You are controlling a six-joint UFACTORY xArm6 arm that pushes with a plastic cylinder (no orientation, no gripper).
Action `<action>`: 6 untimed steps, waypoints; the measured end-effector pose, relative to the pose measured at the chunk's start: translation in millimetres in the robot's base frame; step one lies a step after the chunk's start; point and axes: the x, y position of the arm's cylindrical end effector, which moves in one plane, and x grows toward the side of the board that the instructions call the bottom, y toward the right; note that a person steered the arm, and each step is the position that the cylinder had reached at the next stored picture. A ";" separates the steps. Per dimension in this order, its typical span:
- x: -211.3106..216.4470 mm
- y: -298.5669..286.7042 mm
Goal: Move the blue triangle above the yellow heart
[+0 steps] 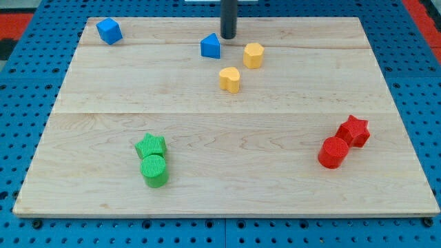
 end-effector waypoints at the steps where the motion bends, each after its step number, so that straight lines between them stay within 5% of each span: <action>1: 27.7 -31.5; 2: 69.2 -11.4; 4: 17.5 10.7; 6: 52.7 77.4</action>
